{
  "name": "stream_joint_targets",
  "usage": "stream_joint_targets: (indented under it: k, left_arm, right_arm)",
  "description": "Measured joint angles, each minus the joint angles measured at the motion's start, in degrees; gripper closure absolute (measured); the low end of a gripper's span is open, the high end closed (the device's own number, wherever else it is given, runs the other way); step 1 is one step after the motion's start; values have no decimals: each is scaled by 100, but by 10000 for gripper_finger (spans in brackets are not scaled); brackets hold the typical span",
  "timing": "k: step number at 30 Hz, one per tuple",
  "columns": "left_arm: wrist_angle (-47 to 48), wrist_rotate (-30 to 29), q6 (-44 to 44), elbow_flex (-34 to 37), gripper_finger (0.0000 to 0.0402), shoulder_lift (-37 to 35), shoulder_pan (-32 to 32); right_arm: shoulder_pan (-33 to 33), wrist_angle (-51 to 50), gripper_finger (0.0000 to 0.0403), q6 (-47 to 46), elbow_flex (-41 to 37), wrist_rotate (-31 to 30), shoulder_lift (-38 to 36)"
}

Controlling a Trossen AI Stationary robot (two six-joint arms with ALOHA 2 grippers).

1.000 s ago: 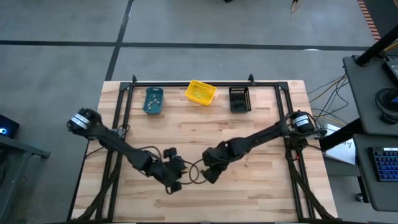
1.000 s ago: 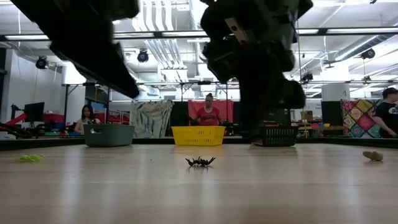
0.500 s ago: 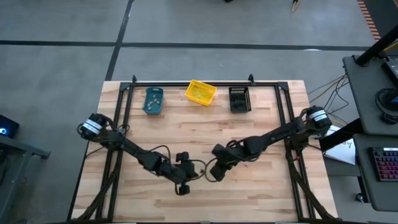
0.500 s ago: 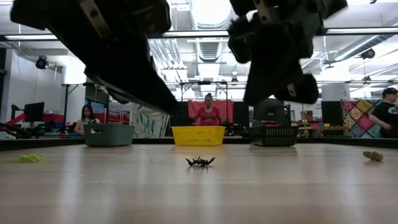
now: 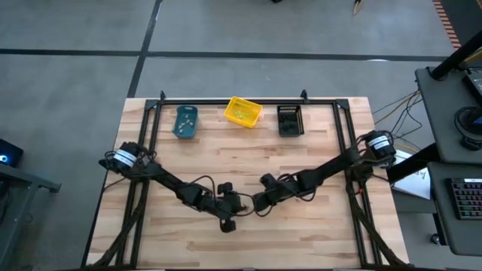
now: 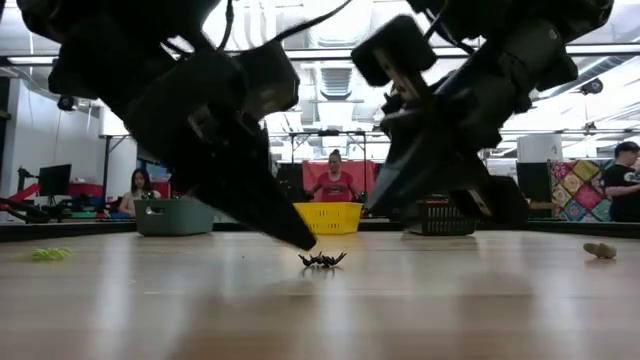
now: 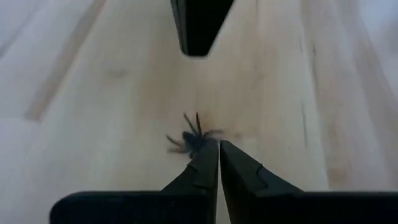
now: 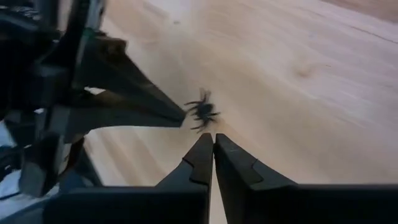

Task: Sort Halloween decoration
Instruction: Put the black spider toy into the black bin

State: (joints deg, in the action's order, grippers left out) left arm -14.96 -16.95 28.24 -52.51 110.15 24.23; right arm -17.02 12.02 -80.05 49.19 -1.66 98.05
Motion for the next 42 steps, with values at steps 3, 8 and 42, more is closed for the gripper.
stream_joint_targets:
  k: [3, 8, 42]
  left_arm:
    - [47, 6, 61, 26, 401, 19, -17]
    - [-2, 46, 131, 32, 402, 67, -40]
    - [-308, 102, 594, 314, 402, 72, -51]
  right_arm:
    - [2, 0, 382, -100, 130, -1, 179]
    - [2, -12, 343, -101, 377, -2, 500]
    - [13, -456, 275, 489, 1203, 224, 1089]
